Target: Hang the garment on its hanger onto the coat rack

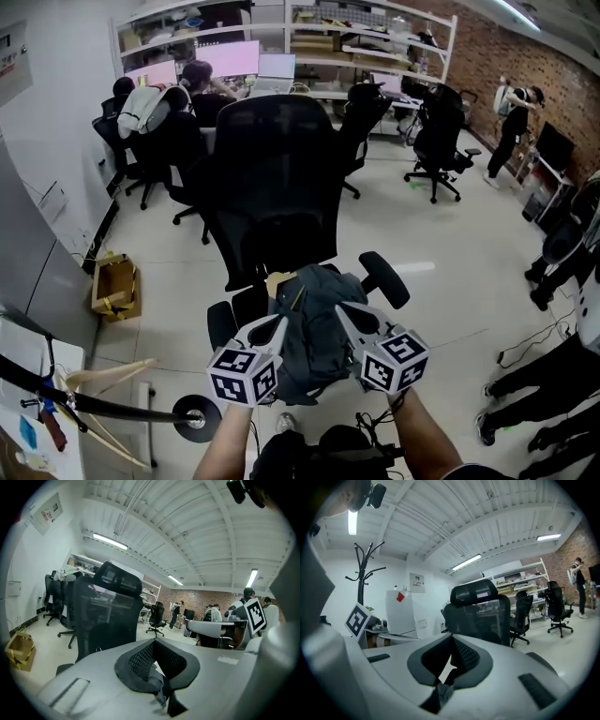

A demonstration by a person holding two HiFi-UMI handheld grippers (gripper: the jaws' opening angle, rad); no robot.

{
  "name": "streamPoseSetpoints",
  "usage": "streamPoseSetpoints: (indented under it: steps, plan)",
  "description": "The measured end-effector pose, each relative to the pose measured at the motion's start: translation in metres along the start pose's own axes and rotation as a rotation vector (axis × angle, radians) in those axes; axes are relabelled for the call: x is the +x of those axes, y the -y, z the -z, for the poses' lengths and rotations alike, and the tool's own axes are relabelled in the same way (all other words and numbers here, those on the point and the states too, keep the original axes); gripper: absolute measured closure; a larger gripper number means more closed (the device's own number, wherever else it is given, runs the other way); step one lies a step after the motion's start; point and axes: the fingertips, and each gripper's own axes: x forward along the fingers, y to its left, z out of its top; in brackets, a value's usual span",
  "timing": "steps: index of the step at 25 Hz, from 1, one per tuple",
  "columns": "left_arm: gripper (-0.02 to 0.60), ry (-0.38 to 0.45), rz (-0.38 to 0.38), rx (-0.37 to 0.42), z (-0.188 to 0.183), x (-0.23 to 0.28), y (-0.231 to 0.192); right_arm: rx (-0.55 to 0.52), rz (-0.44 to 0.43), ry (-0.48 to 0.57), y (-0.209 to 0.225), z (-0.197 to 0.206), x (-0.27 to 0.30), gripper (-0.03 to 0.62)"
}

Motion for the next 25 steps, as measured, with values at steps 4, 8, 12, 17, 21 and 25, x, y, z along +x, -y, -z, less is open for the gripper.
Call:
streamPoseSetpoints:
  steps: [4, 8, 12, 17, 21, 25]
  plan:
    - [0.577, -0.028, -0.038, -0.03, 0.01, 0.019, -0.021, 0.025, -0.005, -0.01, 0.018, 0.003, 0.02, 0.591]
    - [0.577, -0.035, -0.114, -0.066, 0.018, 0.033, -0.038, 0.029, -0.051, -0.042, 0.03, 0.011, 0.035, 0.591]
    - [0.577, -0.056, -0.181, -0.061, 0.028, 0.044, -0.051, 0.047, -0.087, -0.066, 0.042, 0.021, 0.048, 0.591]
    - [0.573, -0.12, -0.243, -0.04, 0.062, 0.064, -0.068, 0.062, -0.107, -0.115, 0.057, 0.043, 0.059, 0.591]
    - [0.437, -0.143, -0.295, -0.064, 0.104, 0.088, -0.092, 0.077, -0.126, -0.171, 0.068, 0.073, 0.07, 0.591]
    - [0.361, -0.183, -0.354, -0.062, 0.148, 0.125, -0.132, 0.085, -0.144, -0.217, 0.077, 0.113, 0.091, 0.591]
